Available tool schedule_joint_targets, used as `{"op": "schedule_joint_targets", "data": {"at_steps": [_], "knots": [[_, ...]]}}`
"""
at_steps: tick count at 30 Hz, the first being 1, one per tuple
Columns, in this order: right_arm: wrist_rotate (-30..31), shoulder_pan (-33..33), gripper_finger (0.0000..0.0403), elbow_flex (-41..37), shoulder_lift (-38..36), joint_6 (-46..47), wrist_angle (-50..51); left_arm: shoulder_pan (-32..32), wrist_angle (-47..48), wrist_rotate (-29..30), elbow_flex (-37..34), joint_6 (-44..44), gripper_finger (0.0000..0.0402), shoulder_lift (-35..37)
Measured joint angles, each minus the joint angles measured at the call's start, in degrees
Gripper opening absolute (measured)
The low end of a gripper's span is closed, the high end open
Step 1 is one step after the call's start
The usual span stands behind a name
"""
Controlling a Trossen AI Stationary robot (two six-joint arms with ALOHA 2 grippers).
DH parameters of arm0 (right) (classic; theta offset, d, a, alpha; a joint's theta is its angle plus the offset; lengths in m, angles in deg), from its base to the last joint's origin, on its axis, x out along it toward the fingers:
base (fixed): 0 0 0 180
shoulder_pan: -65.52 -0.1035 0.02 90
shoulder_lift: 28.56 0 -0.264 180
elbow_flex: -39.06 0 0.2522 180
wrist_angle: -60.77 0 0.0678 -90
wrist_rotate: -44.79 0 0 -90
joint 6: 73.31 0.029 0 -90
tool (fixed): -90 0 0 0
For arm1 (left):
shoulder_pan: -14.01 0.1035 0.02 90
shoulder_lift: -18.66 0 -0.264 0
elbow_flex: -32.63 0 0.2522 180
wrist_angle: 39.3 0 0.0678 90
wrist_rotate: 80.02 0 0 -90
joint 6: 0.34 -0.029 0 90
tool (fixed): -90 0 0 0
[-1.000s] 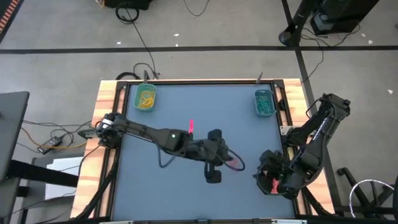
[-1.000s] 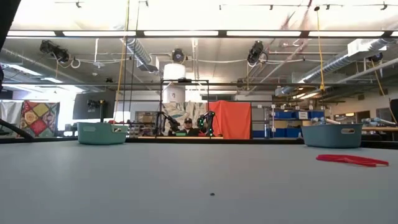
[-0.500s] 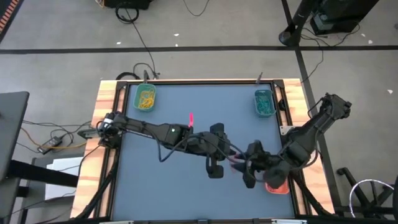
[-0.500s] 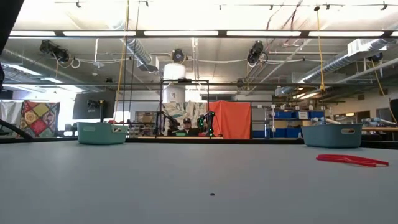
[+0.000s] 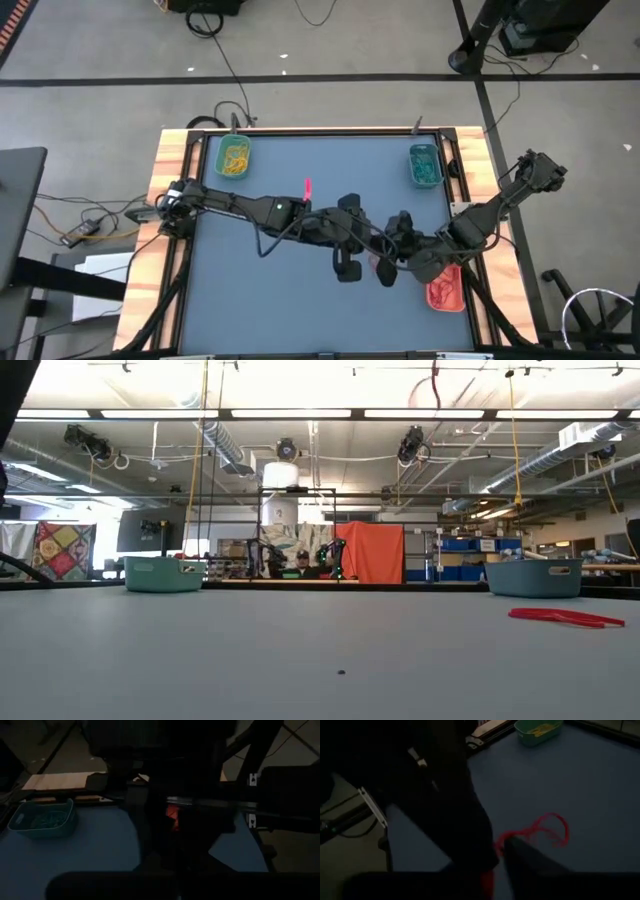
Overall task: Sort rubber bands into baskets
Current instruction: Put the red rubber band into the orange bin
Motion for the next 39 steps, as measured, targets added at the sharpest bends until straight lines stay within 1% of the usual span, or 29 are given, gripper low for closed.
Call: {"op": "schedule_joint_targets", "data": {"at_steps": [2, 3, 5, 8, 13, 18, 22, 25, 28, 32, 36, 39], "knots": [[-0.6, 0.0, 0.0028, 0.0, 0.0, -0.6, 0.3, 0.0, 0.0, -0.4, 0.0, 1.0, 0.0006, 0.0], [-0.7, -0.1, 0.0017, 0.0, 0.0, -0.9, 0.4, 0.1, 0.0, -0.6, 0.0, 1.5, 0.0009, 0.0], [-1.2, -0.5, 0.0012, 0.0, 0.0, -0.1, 1.1, 0.2, 0.2, -1.1, 0.0, 2.7, 0.0015, 0.0], [-5.6, -0.5, 0.0007, 0.0, -0.1, 2.7, 5.0, 0.7, 1.9, -1.2, 0.0, 2.4, 0.0028, 0.0], [-17.0, -1.4, 0.0004, 0.0, -0.1, 11.1, 17.7, 1.9, 4.2, -2.3, 0.0, 2.7, 0.0053, 0.0], [-29.0, -3.6, 0.0003, 0.0, -0.1, 17.5, 27.9, 2.9, 6.3, -2.3, -0.1, 2.7, 0.0072, 0.0], [-38.9, -5.8, 0.0002, 0.0, -0.1, 21.1, 33.7, 3.5, 4.6, -2.3, -3.0, 2.7, 0.0073, 0.1], [-44.5, -8.6, 0.0002, 0.0, -0.1, 22.7, 37.0, 3.8, 0.4, -2.2, -7.9, 3.8, 0.0073, 0.1], [-47.4, -12.1, 0.0002, 0.0, -0.1, 24.5, 38.5, 3.9, -5.4, -2.2, -14.0, 6.9, 0.0073, 0.1], [-47.7, -16.6, 0.0002, -0.4, -0.1, 28.6, 37.4, 3.9, -15.7, -2.3, -20.8, 10.2, 0.0074, 0.1], [-47.2, -19.9, 0.0002, -2.4, -0.1, 34.4, 34.2, 3.9, -22.9, -2.5, -25.4, 12.9, 0.0074, 0.1], [-47.0, -21.7, 0.0002, -5.5, -0.1, 38.4, 30.5, 3.9, -25.5, -2.2, -27.4, 13.1, 0.0074, 0.1]]}}
